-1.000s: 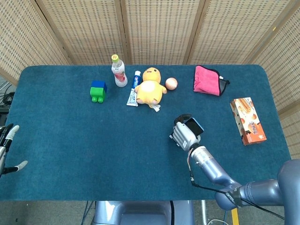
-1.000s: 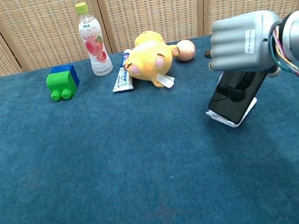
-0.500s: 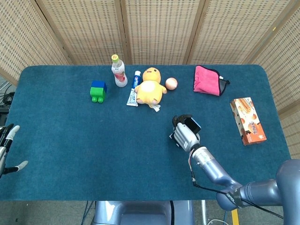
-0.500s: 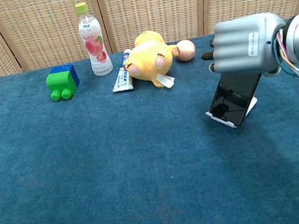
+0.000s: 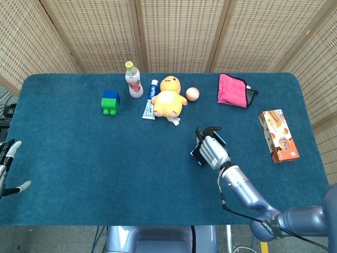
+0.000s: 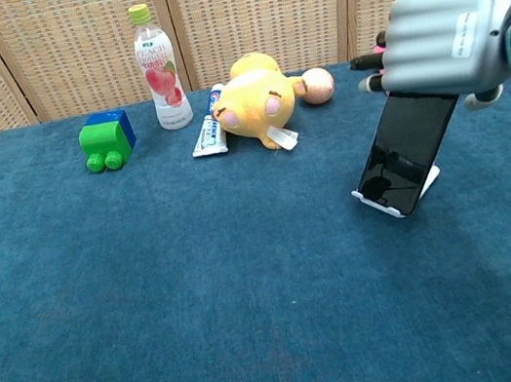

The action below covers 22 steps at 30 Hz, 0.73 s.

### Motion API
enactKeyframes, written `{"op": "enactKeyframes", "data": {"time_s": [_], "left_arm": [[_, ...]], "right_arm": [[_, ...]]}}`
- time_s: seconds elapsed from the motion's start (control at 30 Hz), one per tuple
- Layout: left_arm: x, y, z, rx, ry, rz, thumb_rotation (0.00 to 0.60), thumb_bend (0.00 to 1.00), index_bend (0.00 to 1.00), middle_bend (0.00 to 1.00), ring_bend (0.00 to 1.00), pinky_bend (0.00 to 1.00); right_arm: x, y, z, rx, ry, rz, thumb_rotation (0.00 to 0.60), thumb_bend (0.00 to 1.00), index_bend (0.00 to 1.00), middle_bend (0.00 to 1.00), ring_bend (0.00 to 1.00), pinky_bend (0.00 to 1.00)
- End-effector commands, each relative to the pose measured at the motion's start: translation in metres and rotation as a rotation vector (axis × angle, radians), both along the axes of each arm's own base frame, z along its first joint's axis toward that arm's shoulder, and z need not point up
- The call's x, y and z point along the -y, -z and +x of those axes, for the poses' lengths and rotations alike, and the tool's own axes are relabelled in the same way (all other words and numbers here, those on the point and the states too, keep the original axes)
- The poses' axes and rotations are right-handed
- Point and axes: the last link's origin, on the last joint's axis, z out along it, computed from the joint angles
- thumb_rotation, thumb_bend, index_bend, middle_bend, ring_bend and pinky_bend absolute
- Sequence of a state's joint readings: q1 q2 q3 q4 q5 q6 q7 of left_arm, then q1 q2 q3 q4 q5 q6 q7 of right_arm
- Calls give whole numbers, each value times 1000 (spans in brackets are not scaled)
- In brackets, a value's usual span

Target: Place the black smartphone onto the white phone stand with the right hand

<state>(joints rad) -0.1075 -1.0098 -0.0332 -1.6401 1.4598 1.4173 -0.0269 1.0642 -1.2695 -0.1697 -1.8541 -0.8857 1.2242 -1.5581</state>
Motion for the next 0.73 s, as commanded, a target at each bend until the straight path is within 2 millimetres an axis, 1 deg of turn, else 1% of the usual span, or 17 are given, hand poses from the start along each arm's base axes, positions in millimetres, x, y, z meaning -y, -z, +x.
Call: {"op": "enactKeyframes", "data": {"time_s": [0.03, 0.07, 0.13, 0.2, 0.23, 0.27, 0.3, 0.33, 0.37, 0.43, 0.47, 0.5, 0.57, 0.6, 0.67, 0.73], "left_arm": [[1, -3, 0, 8, 5, 7, 600, 0, 0, 0, 0, 0], [2, -4, 0, 12, 8, 12, 600, 0, 0, 0, 0, 0], [3, -6, 0, 18, 13, 18, 600, 0, 0, 0, 0, 0], [3, -7, 0, 21, 21, 22, 600, 0, 0, 0, 0, 0], [4, -7, 1, 23, 28, 25, 600, 0, 0, 0, 0, 0], [4, -7, 1, 25, 34, 27, 600, 0, 0, 0, 0, 0], [4, -7, 2, 28, 45, 31, 600, 0, 0, 0, 0, 0], [5, -8, 2, 33, 56, 37, 600, 0, 0, 0, 0, 0], [5, -8, 3, 36, 68, 45, 600, 0, 0, 0, 0, 0], [6, -8, 4, 39, 87, 57, 600, 0, 0, 0, 0, 0], [6, -7, 4, 41, 103, 63, 600, 0, 0, 0, 0, 0], [7, -5, 5, 42, 114, 65, 600, 0, 0, 0, 0, 0], [7, -4, 5, 40, 124, 67, 600, 0, 0, 0, 0, 0], [7, -2, 5, 35, 130, 68, 600, 0, 0, 0, 0, 0], [8, 3, 5, 15, 139, 60, 600, 0, 0, 0, 0, 0], [10, 5, 6, 8, 140, 60, 600, 0, 0, 0, 0, 0]], "right_arm": [[-19, -41, -15, 158, 45, -53, 600, 260, 127, 82, 279, 412], [-26, -55, -24, 219, 59, -77, 600, 260, 126, 81, 278, 412], [-38, -71, -40, 317, 78, -97, 600, 260, 126, 81, 263, 378], [-48, -84, -56, 422, 100, -114, 600, 254, 126, 74, 212, 286], [-54, -91, -67, 491, 111, -122, 600, 243, 126, 56, 158, 226], [-57, -94, -75, 535, 118, -125, 600, 204, 125, 32, 87, 168], [-63, -99, -88, 598, 127, -130, 600, 162, 121, 16, 47, 138], [-69, -104, -100, 659, 140, -140, 600, 90, 103, 1, 8, 99], [-75, -107, -113, 719, 158, -153, 600, 32, 78, 0, 0, 68], [-85, -109, -132, 812, 205, -166, 600, 0, 38, 0, 0, 19], [-92, -110, -145, 883, 240, -175, 600, 0, 22, 0, 0, 4], [-97, -111, -153, 931, 263, -181, 600, 0, 14, 0, 0, 1], [-103, -111, -163, 989, 289, -192, 600, 0, 0, 0, 0, 0], [-109, -111, -170, 1056, 315, -202, 600, 0, 0, 0, 0, 0], [-118, -113, -177, 1198, 342, -216, 600, 0, 0, 0, 0, 0], [-120, -115, -179, 1231, 338, -214, 600, 0, 0, 0, 0, 0]]}}
